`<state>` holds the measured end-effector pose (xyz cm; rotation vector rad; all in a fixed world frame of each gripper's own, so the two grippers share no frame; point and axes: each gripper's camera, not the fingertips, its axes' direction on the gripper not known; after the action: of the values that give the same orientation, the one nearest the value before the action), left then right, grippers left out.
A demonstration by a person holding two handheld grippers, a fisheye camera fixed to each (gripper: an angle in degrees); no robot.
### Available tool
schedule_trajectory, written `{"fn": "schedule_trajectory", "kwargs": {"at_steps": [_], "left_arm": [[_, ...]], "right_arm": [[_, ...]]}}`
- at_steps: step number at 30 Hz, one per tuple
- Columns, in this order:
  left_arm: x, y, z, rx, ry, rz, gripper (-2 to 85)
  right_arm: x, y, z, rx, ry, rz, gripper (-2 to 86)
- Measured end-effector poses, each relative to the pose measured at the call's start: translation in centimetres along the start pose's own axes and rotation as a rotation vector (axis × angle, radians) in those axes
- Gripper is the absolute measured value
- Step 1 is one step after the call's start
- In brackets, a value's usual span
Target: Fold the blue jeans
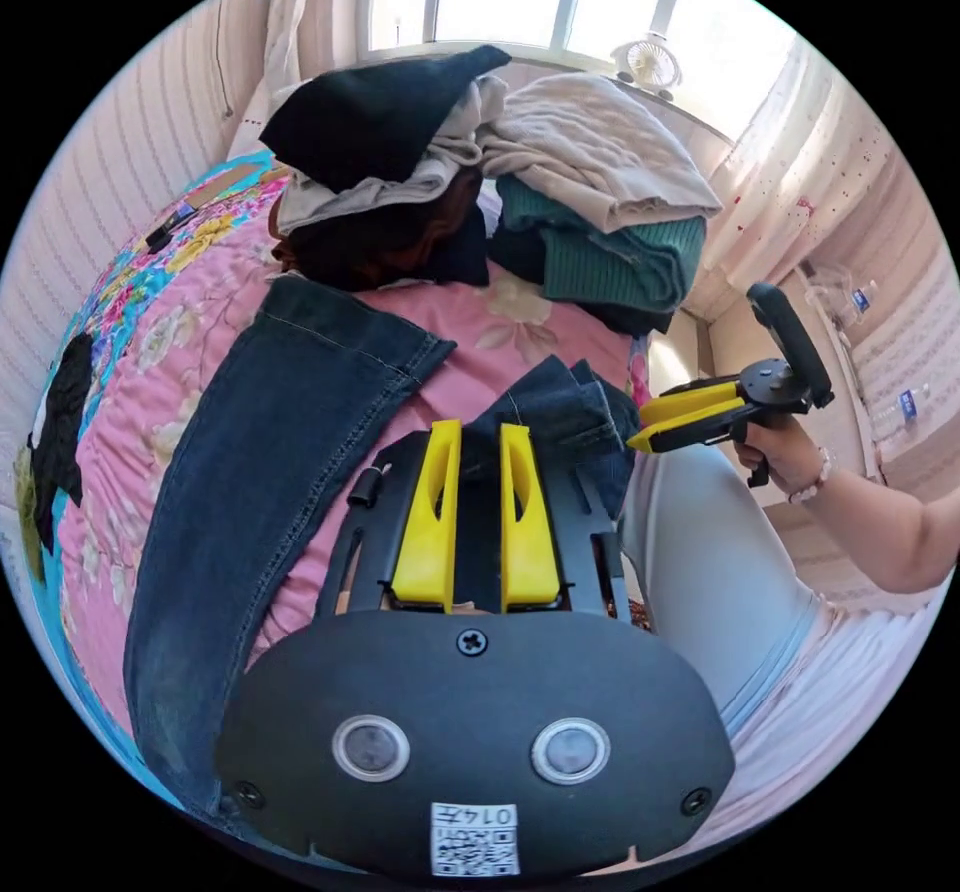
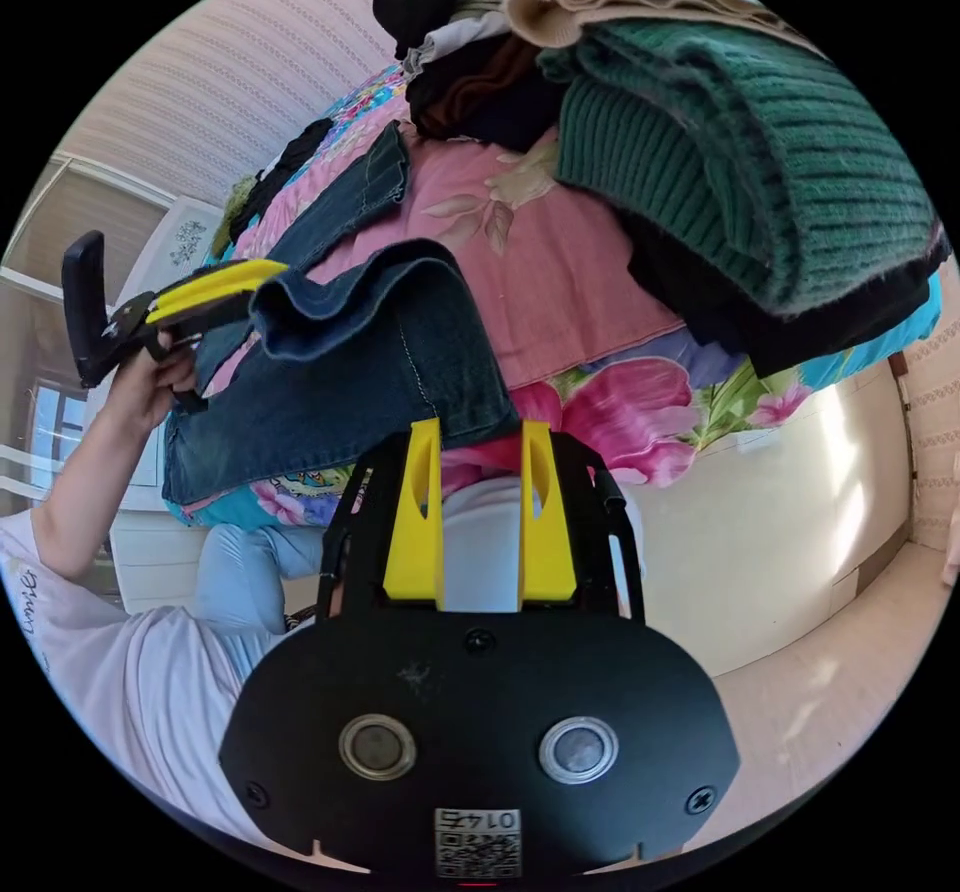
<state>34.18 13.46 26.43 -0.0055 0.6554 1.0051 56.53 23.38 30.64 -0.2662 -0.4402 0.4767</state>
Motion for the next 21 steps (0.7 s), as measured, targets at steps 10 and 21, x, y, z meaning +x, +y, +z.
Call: {"fn": "schedule_trajectory", "kwargs": {"at_steps": [10, 21], "left_arm": [[1.1, -6.0, 3.3, 0.020, -0.047, 0.071, 7.6], [12.1, -4.7, 15.1, -0.270, -0.009, 0.616, 11.1]], "right_arm": [[7.7, 0.7, -3.5, 0.033, -0.074, 0.025, 12.1], [12.4, 1.0, -5.8, 0.015, -0.061, -0.006, 11.7]]}}
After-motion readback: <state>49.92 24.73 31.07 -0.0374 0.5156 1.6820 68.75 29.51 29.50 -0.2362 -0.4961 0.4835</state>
